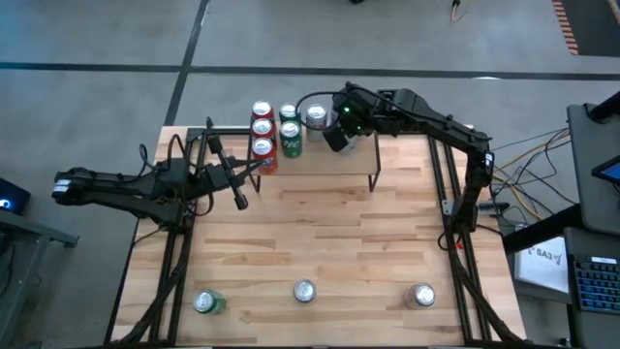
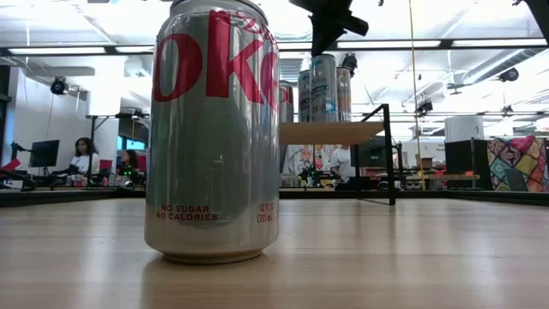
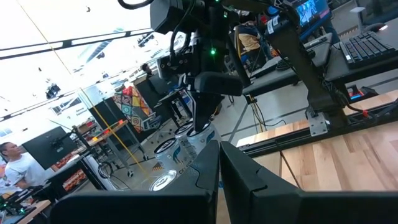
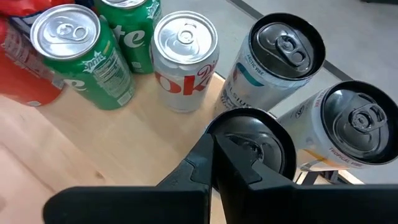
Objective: Place canned beverage on shelf
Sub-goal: Adjust the soda cans on the shelf
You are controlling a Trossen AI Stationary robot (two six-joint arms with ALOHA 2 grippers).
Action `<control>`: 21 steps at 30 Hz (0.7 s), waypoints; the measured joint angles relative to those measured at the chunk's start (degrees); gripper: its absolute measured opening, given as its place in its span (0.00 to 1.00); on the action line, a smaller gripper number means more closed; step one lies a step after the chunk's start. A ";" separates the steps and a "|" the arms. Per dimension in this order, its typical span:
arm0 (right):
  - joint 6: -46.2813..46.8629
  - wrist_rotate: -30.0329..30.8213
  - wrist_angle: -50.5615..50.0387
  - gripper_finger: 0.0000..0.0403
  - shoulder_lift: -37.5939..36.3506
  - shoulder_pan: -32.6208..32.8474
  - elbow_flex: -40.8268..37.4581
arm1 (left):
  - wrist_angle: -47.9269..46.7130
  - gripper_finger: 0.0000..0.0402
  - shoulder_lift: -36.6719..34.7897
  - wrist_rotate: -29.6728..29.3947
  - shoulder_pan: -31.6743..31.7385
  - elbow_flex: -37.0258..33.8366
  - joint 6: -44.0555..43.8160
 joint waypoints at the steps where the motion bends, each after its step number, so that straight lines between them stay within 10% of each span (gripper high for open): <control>1: -0.01 -0.06 -0.03 0.02 -0.11 0.01 0.00 | 0.00 0.00 0.00 0.00 0.00 0.00 0.00; 21: -2.48 0.64 5.07 0.02 -0.73 -3.08 0.00 | -0.02 0.00 0.00 0.00 0.00 0.00 0.26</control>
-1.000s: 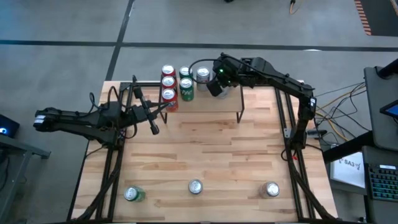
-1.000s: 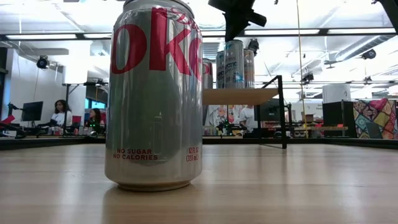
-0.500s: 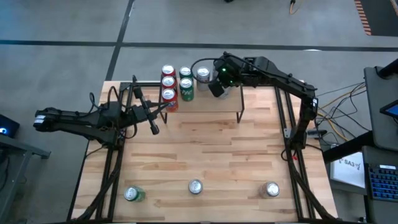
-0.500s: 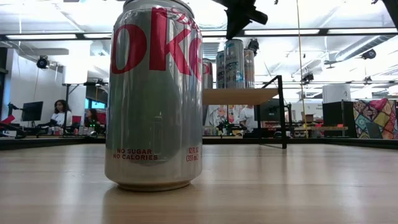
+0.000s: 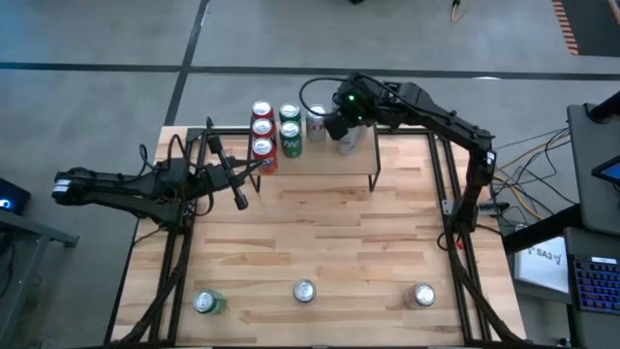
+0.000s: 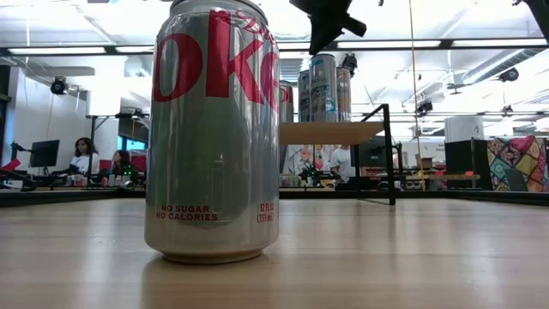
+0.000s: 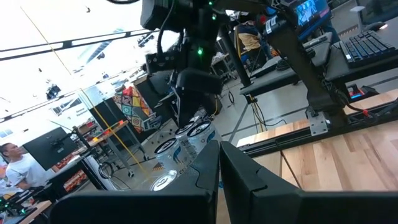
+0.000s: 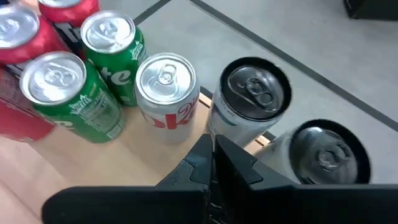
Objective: Place canned beverage on shelf
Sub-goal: Adjust the soda cans on the shelf
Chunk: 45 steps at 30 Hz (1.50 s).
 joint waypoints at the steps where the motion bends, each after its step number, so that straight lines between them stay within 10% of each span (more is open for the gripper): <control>1: -0.21 0.00 -0.04 0.02 0.30 -0.02 -0.02 | 0.02 0.00 0.00 0.02 0.00 0.00 0.01; 45: -1.60 0.02 -4.36 0.02 0.95 -0.57 5.17 | -0.02 0.00 0.02 0.00 0.02 0.00 0.24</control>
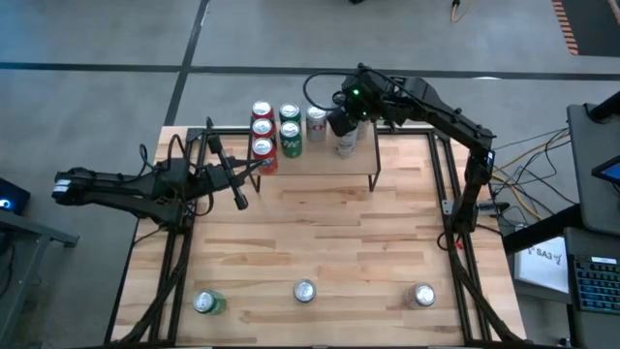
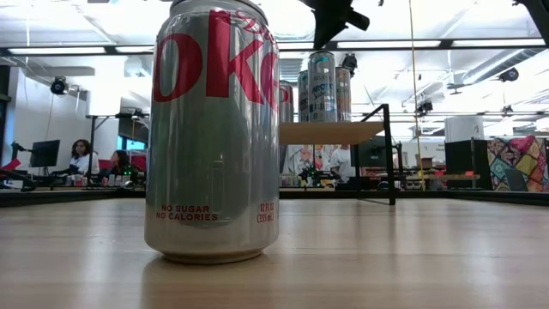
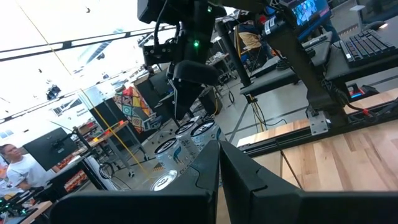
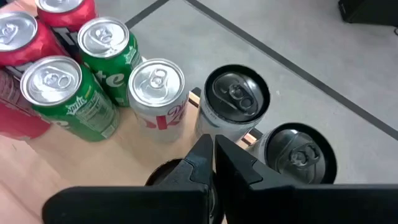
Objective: Place canned beverage on shelf
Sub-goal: Adjust the soda cans on the shelf
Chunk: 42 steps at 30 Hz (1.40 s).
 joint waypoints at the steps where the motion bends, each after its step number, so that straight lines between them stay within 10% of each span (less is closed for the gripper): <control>1: -0.01 -0.02 -0.04 0.02 0.05 -0.12 -0.22 | 0.00 0.00 0.00 0.00 -0.01 0.00 -0.01; 42: -0.19 -0.72 -0.03 0.02 1.77 0.87 -2.55 | 0.00 0.00 0.00 -0.90 0.00 0.00 0.20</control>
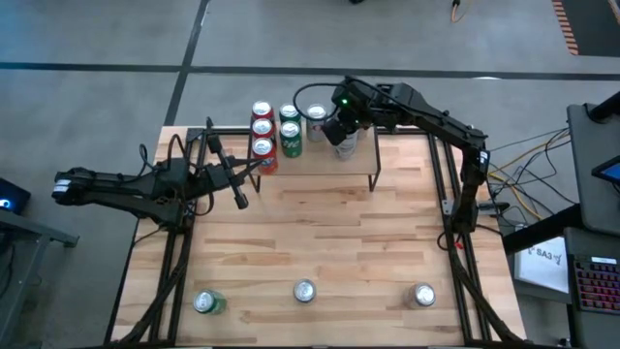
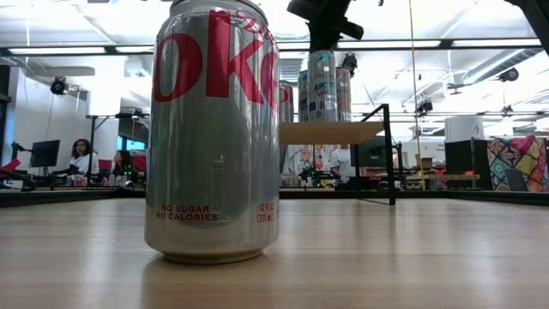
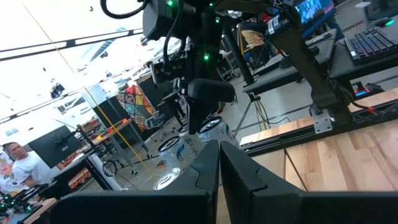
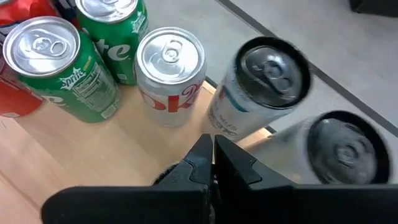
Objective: Place canned beverage on shelf
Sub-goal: Adjust the soda cans on the shelf
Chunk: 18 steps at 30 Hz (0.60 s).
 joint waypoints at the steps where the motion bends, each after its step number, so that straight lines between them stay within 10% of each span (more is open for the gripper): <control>1: 0.00 0.25 -0.01 0.02 -0.42 -0.02 -0.01 | 0.00 0.00 0.00 0.00 0.00 0.00 0.02; 18: 5.26 3.72 -11.11 0.02 -3.57 -0.38 -0.07 | 0.00 0.00 0.00 -0.04 0.00 0.00 0.07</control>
